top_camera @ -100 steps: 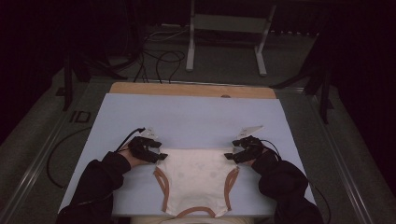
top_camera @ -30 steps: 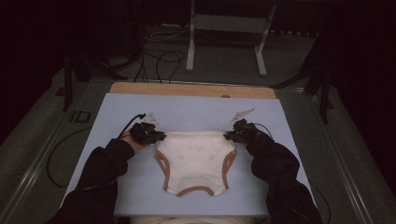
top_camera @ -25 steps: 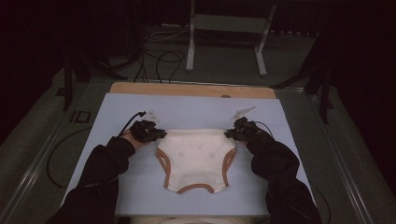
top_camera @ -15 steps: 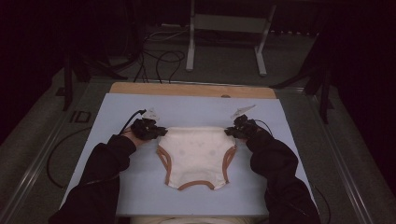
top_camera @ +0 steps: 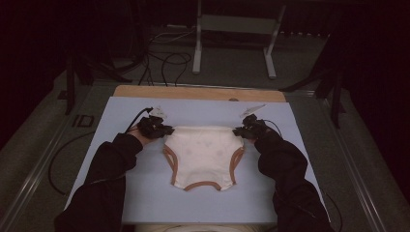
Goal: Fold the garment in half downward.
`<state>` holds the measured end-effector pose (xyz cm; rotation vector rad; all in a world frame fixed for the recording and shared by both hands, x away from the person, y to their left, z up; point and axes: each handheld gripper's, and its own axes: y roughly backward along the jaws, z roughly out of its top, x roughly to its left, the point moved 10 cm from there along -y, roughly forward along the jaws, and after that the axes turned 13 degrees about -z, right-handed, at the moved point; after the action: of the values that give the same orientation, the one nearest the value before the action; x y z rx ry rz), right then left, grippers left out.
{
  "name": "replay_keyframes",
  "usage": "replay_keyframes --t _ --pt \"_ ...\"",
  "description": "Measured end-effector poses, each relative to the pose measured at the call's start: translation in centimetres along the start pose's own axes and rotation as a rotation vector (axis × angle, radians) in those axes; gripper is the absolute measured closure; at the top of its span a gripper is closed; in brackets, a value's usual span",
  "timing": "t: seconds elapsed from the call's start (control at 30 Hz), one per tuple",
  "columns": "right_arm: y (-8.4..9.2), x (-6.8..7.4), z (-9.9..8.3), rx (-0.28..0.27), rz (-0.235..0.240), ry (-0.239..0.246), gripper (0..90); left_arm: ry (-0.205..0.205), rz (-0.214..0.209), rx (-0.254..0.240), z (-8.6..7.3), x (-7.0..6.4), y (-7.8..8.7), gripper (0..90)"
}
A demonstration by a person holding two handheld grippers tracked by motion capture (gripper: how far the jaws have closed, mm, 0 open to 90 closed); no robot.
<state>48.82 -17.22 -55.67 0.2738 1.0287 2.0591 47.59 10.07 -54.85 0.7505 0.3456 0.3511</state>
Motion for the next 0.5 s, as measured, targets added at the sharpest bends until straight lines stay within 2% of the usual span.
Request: replay_keyframes --t 0.17,0.5 --pt "-0.37 -0.4 0.28 0.002 -0.008 0.002 84.0 0.009 0.008 0.004 -0.04 0.4 -0.37 83.9" --pt "-0.93 -0.67 0.16 0.007 -0.015 -0.03 84.0 0.028 0.017 0.002 -0.27 0.64 -0.79 83.8"
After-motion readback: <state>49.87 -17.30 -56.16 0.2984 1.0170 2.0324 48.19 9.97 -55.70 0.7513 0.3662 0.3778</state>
